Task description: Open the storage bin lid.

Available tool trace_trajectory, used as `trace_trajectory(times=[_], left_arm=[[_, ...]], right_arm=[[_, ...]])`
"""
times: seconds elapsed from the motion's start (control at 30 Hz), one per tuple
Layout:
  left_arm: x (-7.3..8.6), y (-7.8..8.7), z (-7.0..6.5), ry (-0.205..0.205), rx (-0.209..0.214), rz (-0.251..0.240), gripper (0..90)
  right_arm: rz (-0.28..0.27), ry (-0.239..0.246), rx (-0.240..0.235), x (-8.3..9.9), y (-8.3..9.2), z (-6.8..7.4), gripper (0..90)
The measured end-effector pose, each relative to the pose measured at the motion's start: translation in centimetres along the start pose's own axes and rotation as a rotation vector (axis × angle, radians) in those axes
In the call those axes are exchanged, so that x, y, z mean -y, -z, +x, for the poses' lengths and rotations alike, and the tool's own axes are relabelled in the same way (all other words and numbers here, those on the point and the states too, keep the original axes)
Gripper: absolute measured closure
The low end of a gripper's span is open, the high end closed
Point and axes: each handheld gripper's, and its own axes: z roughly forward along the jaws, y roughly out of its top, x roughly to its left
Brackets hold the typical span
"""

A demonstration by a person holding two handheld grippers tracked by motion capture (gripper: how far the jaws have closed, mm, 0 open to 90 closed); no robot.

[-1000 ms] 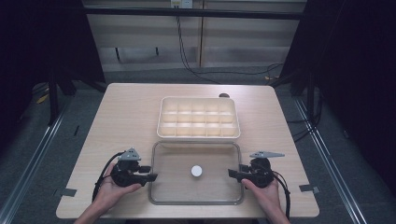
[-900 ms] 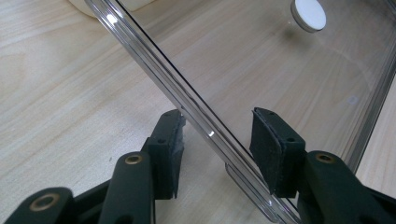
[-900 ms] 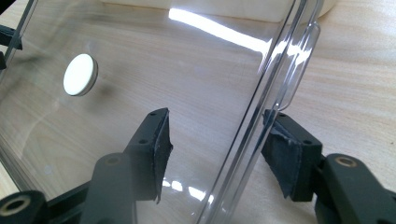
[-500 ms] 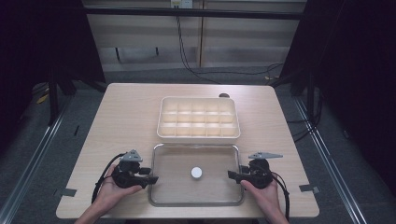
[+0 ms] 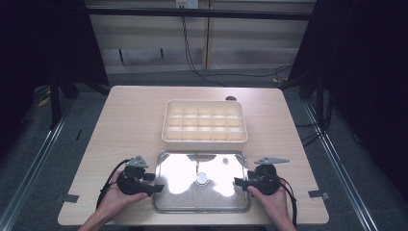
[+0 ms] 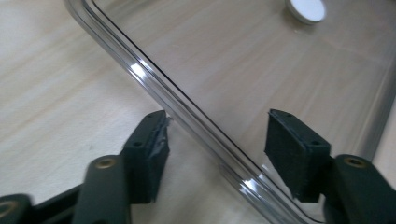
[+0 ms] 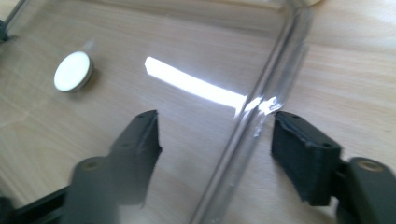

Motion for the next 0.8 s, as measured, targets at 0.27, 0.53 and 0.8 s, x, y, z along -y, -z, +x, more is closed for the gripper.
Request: trace_trajectory(times=[0.27, 0.53, 0.8], left_arm=[[0.0, 0.9, 0.4, 0.020, -0.020, -0.056, 31.4], [0.8, 3.8, -0.1, 0.019, -0.066, -0.181, 29.0], [1.5, 5.3, 0.8, 0.031, -0.115, -0.234, 27.3]], right_arm=[[-0.134, 0.019, -0.056, -0.2, 1.8, -0.3, 28.1], [-0.249, 0.071, -0.085, 0.0, 4.4, 0.1, 23.6], [-0.326, 0.072, -0.045, 0.5, 6.9, -0.5, 18.5]])
